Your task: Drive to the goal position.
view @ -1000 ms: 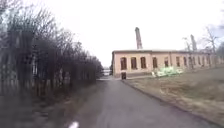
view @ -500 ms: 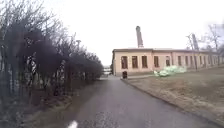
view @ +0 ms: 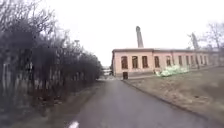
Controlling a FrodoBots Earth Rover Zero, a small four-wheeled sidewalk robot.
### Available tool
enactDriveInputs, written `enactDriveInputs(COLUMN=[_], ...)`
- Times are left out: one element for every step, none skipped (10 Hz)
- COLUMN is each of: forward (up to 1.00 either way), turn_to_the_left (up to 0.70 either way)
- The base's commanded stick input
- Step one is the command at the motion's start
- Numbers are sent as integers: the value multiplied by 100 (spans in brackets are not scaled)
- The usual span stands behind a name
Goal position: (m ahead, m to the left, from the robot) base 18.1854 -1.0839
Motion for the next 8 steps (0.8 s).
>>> enactDriveInputs(forward=[100, 100, 100, 100, 100, 100, 100, 100], turn_to_the_left=[0, 0, 0, 0, 0, 0, 0, 0])
